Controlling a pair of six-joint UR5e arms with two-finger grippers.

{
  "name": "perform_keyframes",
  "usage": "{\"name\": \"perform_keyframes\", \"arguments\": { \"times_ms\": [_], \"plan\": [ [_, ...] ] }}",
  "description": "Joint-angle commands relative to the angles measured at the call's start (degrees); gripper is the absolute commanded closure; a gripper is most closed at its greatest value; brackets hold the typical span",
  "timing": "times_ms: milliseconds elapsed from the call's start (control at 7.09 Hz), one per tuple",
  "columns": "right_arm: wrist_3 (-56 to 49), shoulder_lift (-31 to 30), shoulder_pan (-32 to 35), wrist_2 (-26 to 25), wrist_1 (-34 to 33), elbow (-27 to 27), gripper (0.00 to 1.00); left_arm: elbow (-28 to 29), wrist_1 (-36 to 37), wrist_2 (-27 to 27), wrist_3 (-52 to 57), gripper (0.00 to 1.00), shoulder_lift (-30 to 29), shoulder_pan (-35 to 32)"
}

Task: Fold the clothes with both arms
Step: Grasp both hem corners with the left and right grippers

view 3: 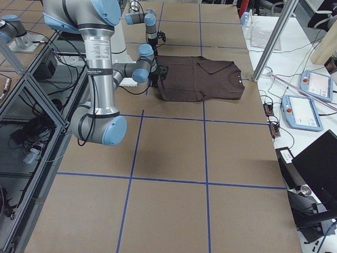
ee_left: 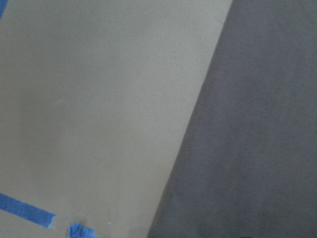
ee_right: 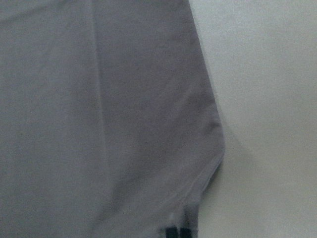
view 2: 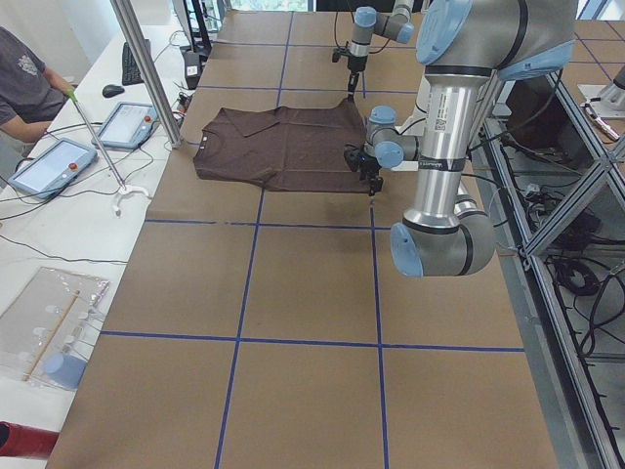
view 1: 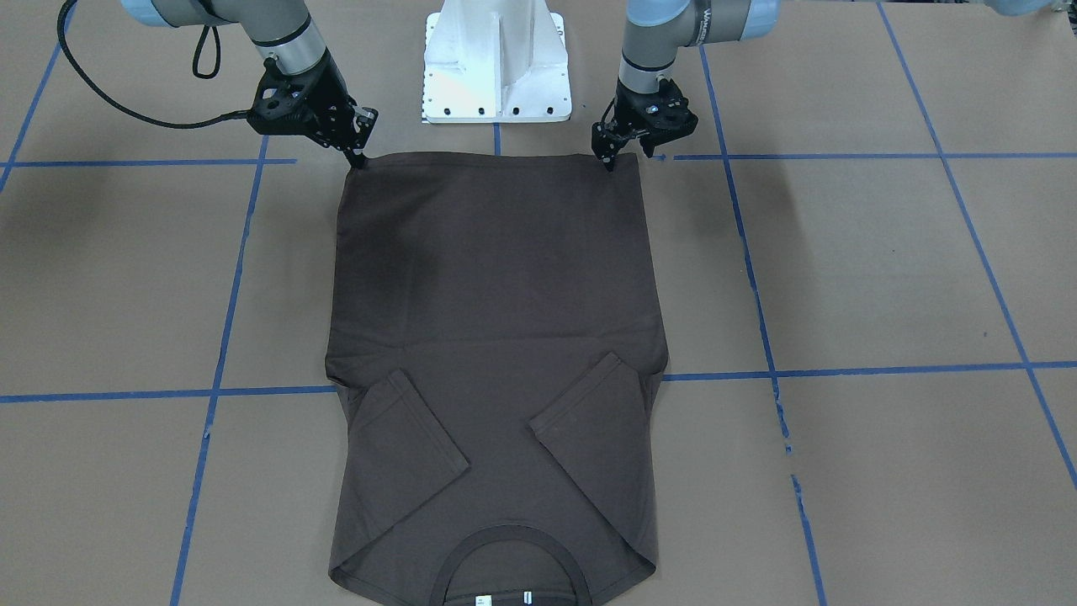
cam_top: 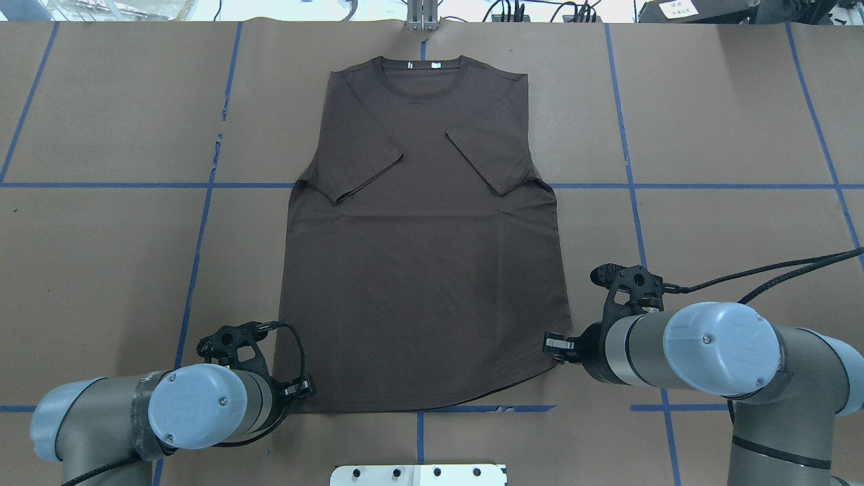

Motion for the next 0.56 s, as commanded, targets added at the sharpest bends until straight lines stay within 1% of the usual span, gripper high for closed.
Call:
{"name": "perform_keyframes", "arguments": {
  "times_ms": [0,423],
  "plan": [
    [0.0,-0.07,0.12,0.0,0.0,0.09,1.0,0.0,-0.01,-0.08,-0.09,0.56,-0.07,0.1],
    [0.0,-0.33,0.38,0.09,0.0,0.09,1.0,-0.26,-0.01,-0.34,-0.09,0.89,-0.34,0.02]
  ]
}}
